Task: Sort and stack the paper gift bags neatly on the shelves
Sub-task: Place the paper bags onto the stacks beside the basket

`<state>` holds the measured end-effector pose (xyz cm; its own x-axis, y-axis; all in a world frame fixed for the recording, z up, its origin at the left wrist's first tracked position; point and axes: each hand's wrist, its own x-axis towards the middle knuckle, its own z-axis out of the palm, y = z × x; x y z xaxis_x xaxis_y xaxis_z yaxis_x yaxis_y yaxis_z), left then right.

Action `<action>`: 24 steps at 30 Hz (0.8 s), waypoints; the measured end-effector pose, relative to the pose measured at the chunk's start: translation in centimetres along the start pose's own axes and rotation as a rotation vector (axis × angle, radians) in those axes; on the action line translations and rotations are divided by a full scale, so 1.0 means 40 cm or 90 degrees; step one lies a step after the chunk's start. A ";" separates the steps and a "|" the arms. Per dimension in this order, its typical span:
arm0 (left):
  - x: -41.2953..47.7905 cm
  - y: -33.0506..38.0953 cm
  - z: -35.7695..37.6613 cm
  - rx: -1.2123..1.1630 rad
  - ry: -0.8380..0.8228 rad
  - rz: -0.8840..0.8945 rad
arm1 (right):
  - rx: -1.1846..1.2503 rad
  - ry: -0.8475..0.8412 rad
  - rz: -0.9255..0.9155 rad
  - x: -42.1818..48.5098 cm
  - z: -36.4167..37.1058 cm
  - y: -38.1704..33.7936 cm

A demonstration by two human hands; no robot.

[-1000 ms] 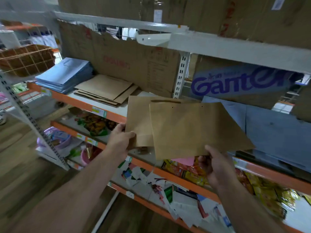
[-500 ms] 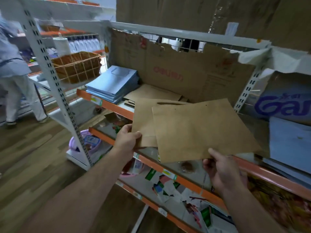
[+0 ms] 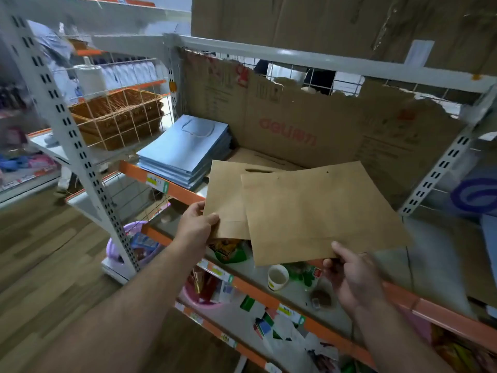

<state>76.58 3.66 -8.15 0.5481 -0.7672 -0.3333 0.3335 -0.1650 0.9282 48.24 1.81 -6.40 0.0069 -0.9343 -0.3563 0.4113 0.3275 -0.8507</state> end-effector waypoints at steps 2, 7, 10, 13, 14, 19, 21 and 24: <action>0.061 0.016 0.016 0.000 0.004 0.001 | -0.002 0.011 0.001 0.052 0.022 0.001; 0.223 0.060 0.062 0.054 0.008 -0.016 | 0.010 0.025 0.006 0.189 0.083 -0.014; 0.300 0.075 0.084 0.072 -0.002 -0.027 | 0.003 0.032 0.003 0.244 0.112 -0.019; 0.371 0.076 0.102 0.099 -0.006 -0.025 | 0.003 0.045 0.006 0.277 0.130 -0.012; 0.394 0.076 0.107 0.118 0.000 -0.020 | 0.006 0.046 0.010 0.282 0.135 -0.009; 0.463 0.097 0.132 0.319 0.052 0.098 | 0.011 0.081 0.012 0.294 0.179 0.020; 0.485 0.095 0.142 0.381 0.031 0.159 | 0.014 0.104 0.000 0.292 0.205 0.030; 0.515 0.097 0.157 0.437 -0.012 0.210 | 0.030 0.155 -0.027 0.280 0.241 0.045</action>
<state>84.36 -16.69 -10.37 0.5217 -0.8528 -0.0229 -0.4008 -0.2687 0.8759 57.85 -9.43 -8.21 -0.2282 -0.8839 -0.4083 0.4490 0.2766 -0.8496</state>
